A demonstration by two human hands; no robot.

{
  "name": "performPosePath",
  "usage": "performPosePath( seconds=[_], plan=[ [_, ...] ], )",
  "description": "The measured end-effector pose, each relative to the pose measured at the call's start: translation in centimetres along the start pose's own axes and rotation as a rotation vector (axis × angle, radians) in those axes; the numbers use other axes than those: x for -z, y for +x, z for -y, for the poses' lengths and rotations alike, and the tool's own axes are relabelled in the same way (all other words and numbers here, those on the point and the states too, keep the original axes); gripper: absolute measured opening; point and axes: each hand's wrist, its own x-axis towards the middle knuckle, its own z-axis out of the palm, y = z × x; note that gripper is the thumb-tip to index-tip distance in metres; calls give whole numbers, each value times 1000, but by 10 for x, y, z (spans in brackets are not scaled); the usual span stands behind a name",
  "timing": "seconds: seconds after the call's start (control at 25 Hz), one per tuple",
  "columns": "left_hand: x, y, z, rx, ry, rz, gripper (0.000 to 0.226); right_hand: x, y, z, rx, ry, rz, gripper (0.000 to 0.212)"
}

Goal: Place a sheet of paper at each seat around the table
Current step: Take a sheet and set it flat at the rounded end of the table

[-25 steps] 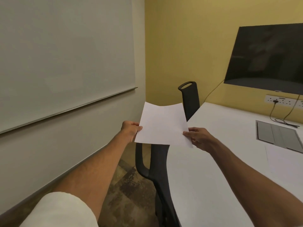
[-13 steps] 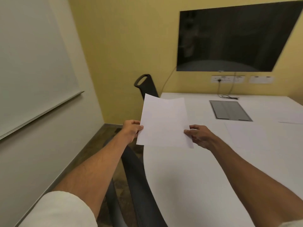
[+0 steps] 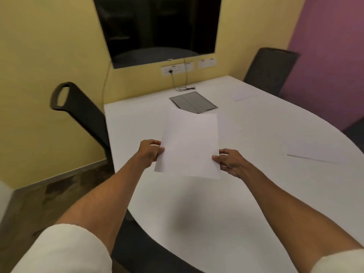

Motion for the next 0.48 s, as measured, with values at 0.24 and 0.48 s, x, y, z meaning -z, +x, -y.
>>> performPosePath(
  seconds=[0.24, 0.48],
  plan=[
    [-10, 39, 27, 27, 82, 250, 22, -5, -14, -51, -65, 102, -243, 32],
    [-23, 71, 72, 81, 170, 352, 24, -12, -13, -99, -151, 143, -369, 31]
  ],
)
